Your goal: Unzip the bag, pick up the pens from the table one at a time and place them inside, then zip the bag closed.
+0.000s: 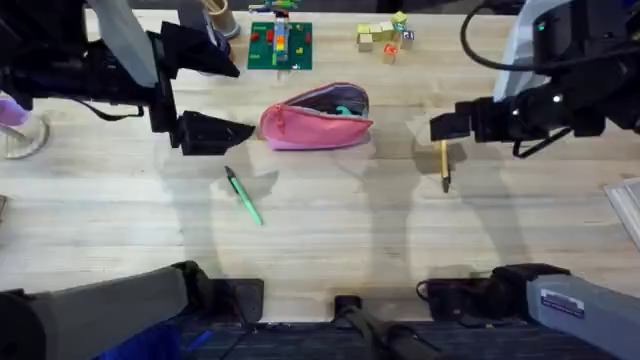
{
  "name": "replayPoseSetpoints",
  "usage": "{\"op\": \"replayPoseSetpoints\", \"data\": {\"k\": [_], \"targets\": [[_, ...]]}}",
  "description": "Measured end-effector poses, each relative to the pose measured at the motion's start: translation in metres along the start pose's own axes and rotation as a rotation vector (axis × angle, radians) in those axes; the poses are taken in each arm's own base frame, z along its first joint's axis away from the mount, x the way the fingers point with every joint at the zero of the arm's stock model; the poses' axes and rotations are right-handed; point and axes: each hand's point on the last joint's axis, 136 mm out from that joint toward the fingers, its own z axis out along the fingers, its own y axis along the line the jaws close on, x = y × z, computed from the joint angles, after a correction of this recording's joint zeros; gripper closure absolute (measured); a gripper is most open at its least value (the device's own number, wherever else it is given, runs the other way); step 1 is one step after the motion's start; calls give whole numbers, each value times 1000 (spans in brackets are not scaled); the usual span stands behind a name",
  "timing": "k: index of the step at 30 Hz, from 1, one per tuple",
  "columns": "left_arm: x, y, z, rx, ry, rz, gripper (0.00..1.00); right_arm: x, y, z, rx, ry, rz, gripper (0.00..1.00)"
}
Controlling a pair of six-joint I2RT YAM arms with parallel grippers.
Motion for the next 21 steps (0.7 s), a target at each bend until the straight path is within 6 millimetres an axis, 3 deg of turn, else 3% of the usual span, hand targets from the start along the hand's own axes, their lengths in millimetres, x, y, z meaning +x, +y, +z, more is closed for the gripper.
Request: {"op": "replayPoseSetpoints", "data": {"k": [7, 21], "targets": [[0, 0, 0, 0, 0, 0, 8, -4, -5, 12, 12, 10, 50, 5], [0, 0, 0, 0, 0, 0, 8, 16, 1, 74, -3, 194, 105, 5]]}}
